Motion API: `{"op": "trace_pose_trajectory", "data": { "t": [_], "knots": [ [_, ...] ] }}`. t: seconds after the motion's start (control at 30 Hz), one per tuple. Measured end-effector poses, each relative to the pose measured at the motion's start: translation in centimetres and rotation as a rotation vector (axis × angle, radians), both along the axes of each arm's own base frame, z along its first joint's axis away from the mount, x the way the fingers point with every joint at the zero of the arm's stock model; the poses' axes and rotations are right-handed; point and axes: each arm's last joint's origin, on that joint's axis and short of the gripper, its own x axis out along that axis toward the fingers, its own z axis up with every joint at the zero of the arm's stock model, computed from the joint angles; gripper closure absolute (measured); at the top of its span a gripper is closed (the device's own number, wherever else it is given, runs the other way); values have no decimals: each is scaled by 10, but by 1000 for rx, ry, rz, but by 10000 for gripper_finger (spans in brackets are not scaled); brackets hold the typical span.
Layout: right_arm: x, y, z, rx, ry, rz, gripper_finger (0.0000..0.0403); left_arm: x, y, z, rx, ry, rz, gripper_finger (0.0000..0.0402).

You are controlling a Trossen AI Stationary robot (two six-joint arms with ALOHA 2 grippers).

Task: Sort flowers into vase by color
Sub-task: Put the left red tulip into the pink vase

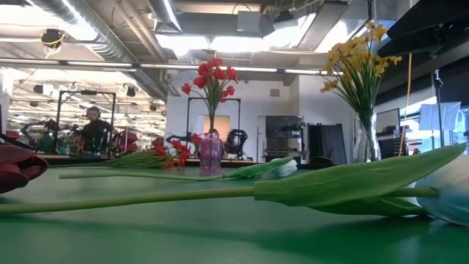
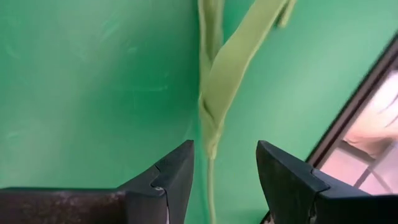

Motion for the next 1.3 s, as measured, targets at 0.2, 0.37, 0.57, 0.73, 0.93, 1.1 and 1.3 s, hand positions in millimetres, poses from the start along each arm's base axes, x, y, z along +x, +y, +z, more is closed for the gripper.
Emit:
{"op": "trace_pose_trajectory", "data": {
  "t": [0.2,0.37,0.57,0.73,0.93,1.1,1.3],
  "knots": [
    [0,0,0,0,1,0,150,0,-3,-13,9,83,-11,234],
    [0,0,0,0,0,0,150,1,-4,-19,15,118,-14,234],
    [0,0,0,1,0,1,150,1,-1,-20,36,135,-8,239],
    [0,0,0,1,0,1,150,2,1,-20,43,140,-1,265],
    [0,0,0,0,0,0,150,4,3,-20,47,136,6,294],
    [0,0,0,0,0,0,150,4,3,-20,46,134,6,300],
    [0,0,0,0,0,0,150,4,3,-20,48,134,7,300]
  ]
}}
